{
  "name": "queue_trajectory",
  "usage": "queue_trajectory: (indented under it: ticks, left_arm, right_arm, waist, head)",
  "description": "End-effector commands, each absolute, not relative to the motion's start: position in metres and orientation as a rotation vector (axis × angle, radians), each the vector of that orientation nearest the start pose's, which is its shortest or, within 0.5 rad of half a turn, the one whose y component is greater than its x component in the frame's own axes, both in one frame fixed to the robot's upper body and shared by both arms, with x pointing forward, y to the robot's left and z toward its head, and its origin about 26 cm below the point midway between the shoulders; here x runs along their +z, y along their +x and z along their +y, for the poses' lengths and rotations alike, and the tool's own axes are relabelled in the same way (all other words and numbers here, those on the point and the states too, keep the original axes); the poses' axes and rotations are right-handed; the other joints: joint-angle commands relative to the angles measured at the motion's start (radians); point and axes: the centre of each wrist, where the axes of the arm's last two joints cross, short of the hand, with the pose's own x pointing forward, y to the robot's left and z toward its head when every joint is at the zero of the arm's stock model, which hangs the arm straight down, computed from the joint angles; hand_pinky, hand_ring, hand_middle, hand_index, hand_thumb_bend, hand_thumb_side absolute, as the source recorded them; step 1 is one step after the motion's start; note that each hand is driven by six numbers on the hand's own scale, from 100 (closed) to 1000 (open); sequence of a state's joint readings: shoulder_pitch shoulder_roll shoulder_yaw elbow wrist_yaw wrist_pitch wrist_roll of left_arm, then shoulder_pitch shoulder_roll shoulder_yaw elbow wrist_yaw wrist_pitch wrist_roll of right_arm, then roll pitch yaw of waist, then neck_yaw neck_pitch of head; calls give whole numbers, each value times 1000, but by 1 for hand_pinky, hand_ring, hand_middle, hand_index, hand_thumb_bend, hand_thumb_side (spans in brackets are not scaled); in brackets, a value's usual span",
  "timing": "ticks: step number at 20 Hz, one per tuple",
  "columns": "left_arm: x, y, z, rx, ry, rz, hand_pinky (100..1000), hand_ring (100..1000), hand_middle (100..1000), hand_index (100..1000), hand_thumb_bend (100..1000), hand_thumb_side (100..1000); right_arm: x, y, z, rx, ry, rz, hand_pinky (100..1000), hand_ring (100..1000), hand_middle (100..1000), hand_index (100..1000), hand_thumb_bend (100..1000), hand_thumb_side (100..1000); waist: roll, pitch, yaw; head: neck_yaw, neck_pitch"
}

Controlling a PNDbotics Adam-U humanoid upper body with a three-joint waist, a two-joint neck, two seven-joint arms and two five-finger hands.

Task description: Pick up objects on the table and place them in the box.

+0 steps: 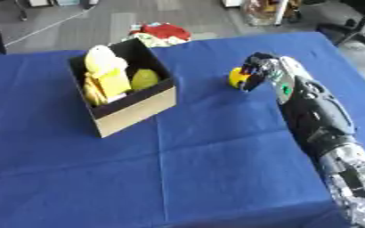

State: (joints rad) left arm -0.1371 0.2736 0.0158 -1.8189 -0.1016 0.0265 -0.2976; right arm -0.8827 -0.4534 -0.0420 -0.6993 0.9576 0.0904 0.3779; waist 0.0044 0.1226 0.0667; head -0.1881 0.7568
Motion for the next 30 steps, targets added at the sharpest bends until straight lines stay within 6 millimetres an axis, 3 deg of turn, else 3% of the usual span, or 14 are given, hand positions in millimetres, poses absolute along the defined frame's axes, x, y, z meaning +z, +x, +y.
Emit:
queue_trajectory:
  ticks: [1, 4, 6, 12, 14, 15, 16, 17, 18, 19, 22, 24, 27, 30]
  left_arm:
    - [116, 300, 289, -609, 109, -1849, 713, 670, 662, 810, 576, 544]
    - [115, 300, 288, -608, 107, -1849, 713, 670, 662, 810, 575, 545]
    - [116, 300, 288, -609, 104, -1852, 713, 670, 662, 810, 575, 544]
    - [117, 300, 285, -614, 93, -1857, 712, 670, 662, 810, 576, 544]
    - [117, 300, 284, -616, 88, -1860, 713, 670, 662, 810, 575, 544]
    - [117, 301, 284, -616, 86, -1860, 713, 670, 662, 810, 575, 544]
    - [117, 300, 284, -615, 84, -1859, 712, 670, 662, 810, 575, 546]
    - [117, 300, 284, -615, 83, -1859, 712, 670, 662, 810, 575, 544]
    - [117, 300, 284, -615, 83, -1860, 712, 670, 662, 810, 575, 544]
    - [117, 300, 284, -614, 83, -1860, 712, 670, 662, 810, 575, 543]
    - [117, 300, 285, -610, 88, -1859, 712, 670, 662, 810, 576, 543]
    - [117, 300, 285, -607, 89, -1861, 712, 670, 661, 810, 575, 543]
    - [118, 301, 285, -599, 95, -1865, 712, 669, 661, 809, 574, 541]
    - [120, 302, 286, -581, 106, -1872, 710, 670, 661, 807, 574, 537]
  right_arm:
    - [174, 477, -347, 1025, -969, -1134, 722, 544, 413, 442, 168, 100]
    - [209, 479, -330, 1005, -1015, -1321, 713, 526, 396, 422, 141, 100]
    - [223, 476, -305, 975, -1056, -1512, 719, 528, 399, 426, 113, 100]
    - [222, 477, -236, 1201, -793, -1716, 749, 572, 448, 481, 100, 100]
    - [211, 481, -221, 1321, -701, -1677, 768, 608, 497, 543, 113, 100]
    - [205, 482, -216, 1367, -664, -1656, 784, 651, 582, 646, 143, 100]
    - [200, 483, -210, 1412, -635, -1638, 801, 703, 672, 755, 353, 133]
    - [196, 483, -206, 1454, -616, -1618, 827, 767, 780, 888, 284, 255]
    - [192, 483, -202, 1497, -604, -1595, 836, 786, 814, 917, 307, 285]
    - [192, 482, -200, 1542, -603, -1579, 863, 844, 906, 969, 372, 347]
    - [200, 478, -200, 1589, -620, -1609, 879, 868, 956, 1000, 409, 415]
    - [211, 472, -207, 1537, -647, -1698, 880, 864, 954, 1000, 390, 386]
    - [231, 457, -225, 1374, -704, -1879, 860, 823, 900, 973, 266, 251]
    - [242, 428, -253, 1096, -719, -2065, 829, 764, 829, 922, 166, 183]
  waist:
    - [5, -30, 1]
    - [5, -29, 2]
    - [4, -27, 7]
    - [2, -23, 22]
    - [2, -22, 27]
    - [3, -21, 28]
    - [3, -22, 29]
    - [3, -22, 30]
    - [3, -22, 31]
    - [2, -22, 31]
    - [-1, -24, 27]
    - [-4, -24, 22]
    - [-11, -22, 14]
    - [-19, -17, 3]
  head:
    - [-1, 4]
    - [0, 5]
    - [-2, 7]
    - [-6, 11]
    - [-9, 8]
    - [-9, 8]
    - [-10, 9]
    - [-11, 9]
    - [-11, 9]
    - [-11, 9]
    - [-5, 8]
    - [-1, 9]
    - [14, 9]
    - [34, 5]
